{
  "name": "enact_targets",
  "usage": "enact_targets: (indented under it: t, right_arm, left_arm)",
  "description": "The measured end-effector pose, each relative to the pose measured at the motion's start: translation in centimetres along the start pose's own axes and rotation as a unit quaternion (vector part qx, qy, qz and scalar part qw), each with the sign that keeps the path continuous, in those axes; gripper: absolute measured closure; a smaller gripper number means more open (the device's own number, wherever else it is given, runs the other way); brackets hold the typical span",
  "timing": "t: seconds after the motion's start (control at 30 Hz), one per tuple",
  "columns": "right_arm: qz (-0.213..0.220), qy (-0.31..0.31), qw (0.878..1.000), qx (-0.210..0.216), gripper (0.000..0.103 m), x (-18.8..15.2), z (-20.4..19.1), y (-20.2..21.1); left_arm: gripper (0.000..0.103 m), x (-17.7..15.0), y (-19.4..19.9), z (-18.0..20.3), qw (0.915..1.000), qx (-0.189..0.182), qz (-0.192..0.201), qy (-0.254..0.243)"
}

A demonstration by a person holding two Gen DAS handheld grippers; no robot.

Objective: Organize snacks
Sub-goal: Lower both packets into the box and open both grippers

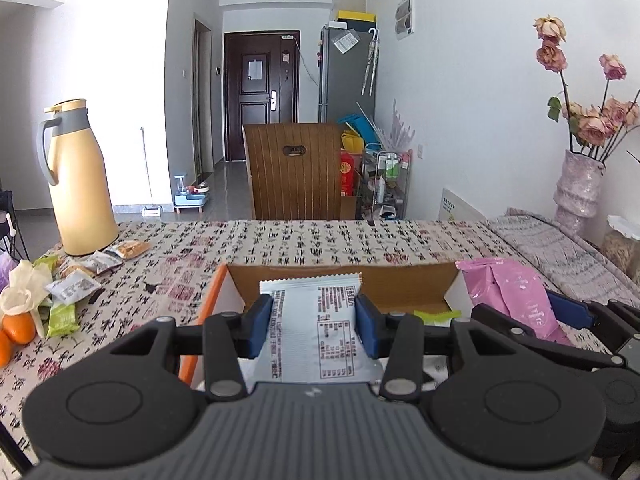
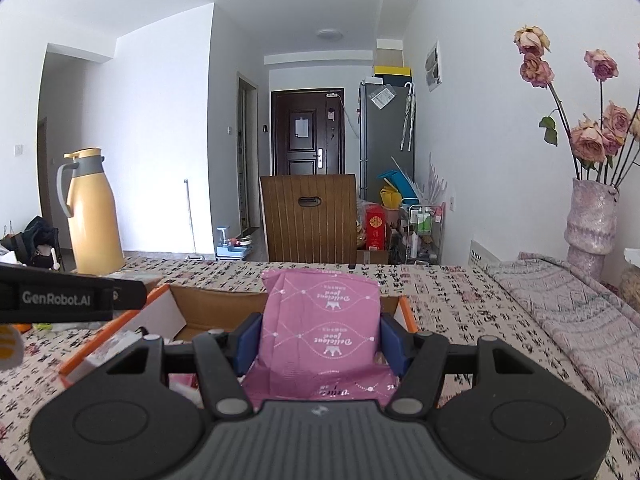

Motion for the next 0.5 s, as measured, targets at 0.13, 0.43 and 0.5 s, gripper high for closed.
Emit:
enact_targets:
  t: [0.13, 0.43, 0.5]
  right_arm:
    - [0.001, 0.001, 1.000, -0.003, 0.042, 0.5, 0.0, -1.9]
    - [-0.024, -0.019, 0.999, 0.010, 0.042, -1.3, 0.2, -4.8]
    - [-0.032, -0.020, 0.999, 0.011, 0.042, -1.8, 0.3, -4.9]
  left_arm:
    - [0.057, 0.6, -1.7, -0.1, 0.9999, 0.005, 0.004, 0.010]
    - [0.058, -1.2, -5.3, -1.0, 0.9994, 0.019, -0.014, 0.023]
    - [0.058, -1.6, -5.6, -1.3, 0.9993, 0.020, -0.018, 0.026]
Point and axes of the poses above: each gripper's, at about its wrist camera, not at the fingertips, and y roughly against the way its jaws point, z to its right, x to its top, the point moved 8 cm from there along -y, roughly the way its jaws point, and after that the axes turned 1 degree about -y, right-handed, at the moved point
